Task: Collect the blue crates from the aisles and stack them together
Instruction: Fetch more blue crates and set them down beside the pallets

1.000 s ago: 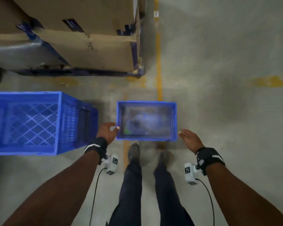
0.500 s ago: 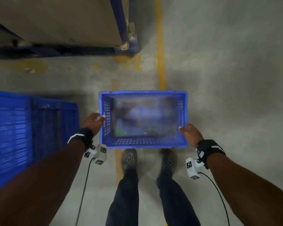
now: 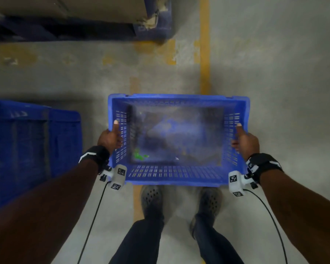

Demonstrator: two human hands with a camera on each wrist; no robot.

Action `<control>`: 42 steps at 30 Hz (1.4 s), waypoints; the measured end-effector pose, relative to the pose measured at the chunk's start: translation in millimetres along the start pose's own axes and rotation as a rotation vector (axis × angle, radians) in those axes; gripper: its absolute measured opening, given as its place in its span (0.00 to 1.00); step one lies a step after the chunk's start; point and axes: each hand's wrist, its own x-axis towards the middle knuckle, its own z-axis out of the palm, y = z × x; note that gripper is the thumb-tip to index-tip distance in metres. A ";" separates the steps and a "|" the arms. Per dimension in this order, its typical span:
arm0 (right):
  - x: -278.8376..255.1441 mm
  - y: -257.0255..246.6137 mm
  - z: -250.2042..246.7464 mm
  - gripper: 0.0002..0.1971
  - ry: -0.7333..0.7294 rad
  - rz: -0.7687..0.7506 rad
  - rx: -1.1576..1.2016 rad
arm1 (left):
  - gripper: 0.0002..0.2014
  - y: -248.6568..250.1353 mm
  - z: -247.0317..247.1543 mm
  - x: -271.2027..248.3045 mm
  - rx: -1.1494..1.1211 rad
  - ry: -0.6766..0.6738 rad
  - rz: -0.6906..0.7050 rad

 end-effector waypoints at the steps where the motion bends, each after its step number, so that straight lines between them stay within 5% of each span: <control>1: 6.6 1.9 -0.6 0.53 -0.074 0.039 0.079 | 0.32 1.8 4.0 2.3 -0.062 -0.009 -0.016; 4: 12.8 0.2 -3.9 0.61 -0.298 0.125 0.129 | 0.37 -2.5 6.9 9.8 -0.138 -0.070 -0.061; 7: 16.1 -0.9 -8.1 0.56 -0.414 0.157 0.123 | 0.40 -4.3 4.3 10.6 -0.124 -0.128 -0.093; 18: -91.7 -57.8 -74.3 0.41 -0.310 0.063 0.214 | 0.36 54.8 -39.1 -92.7 -0.088 -0.081 -0.006; 34: -469.4 -243.9 -370.7 0.41 -0.169 -0.090 0.207 | 0.37 276.5 -188.3 -528.7 -0.132 -0.074 0.143; 42: -571.6 -259.8 -485.8 0.40 -0.172 -0.164 0.311 | 0.36 327.9 -206.7 -664.2 -0.215 -0.170 0.229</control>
